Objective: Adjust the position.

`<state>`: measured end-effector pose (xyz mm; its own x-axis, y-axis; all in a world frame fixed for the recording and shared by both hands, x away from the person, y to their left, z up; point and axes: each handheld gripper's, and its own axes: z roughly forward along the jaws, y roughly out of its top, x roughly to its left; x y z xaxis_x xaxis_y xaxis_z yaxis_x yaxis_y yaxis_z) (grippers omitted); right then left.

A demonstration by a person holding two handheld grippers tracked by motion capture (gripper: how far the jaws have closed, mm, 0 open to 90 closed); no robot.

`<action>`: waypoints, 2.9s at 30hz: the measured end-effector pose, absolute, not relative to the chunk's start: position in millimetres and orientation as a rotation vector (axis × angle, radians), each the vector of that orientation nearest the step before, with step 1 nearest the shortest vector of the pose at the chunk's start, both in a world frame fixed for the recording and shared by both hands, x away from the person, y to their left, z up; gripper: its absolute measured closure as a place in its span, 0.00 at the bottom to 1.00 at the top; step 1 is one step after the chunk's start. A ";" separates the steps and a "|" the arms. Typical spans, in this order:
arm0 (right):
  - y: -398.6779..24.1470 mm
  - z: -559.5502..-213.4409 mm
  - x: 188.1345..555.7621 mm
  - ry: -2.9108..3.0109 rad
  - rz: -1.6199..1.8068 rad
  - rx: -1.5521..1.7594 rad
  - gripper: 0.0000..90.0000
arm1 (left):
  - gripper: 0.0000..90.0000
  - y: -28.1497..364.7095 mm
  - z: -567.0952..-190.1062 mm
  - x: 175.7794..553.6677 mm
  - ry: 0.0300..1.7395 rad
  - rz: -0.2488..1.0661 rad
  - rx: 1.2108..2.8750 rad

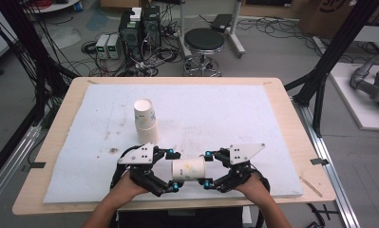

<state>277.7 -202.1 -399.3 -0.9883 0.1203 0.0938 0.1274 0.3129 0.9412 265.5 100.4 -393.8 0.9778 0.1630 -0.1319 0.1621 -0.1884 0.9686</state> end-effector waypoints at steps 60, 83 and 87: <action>-135.3 -342.2 285.8 -3.149 -0.920 0.044 0.32 | 0.19 80.9 -379.1 272.7 0.155 0.146 2.208; -124.4 -341.1 285.5 -3.163 -0.810 0.104 0.32 | 0.29 66.2 -382.7 277.5 0.140 0.108 2.308; -123.5 -342.3 285.0 -3.159 -0.803 0.110 0.32 | 0.32 63.7 -384.8 277.8 0.136 0.075 2.320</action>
<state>285.0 -123.5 -342.3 -0.9906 -0.0357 -0.1324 -0.0946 0.8769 0.4712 277.8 63.7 -384.8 0.9925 0.1218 0.0115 0.0748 -0.6788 0.7305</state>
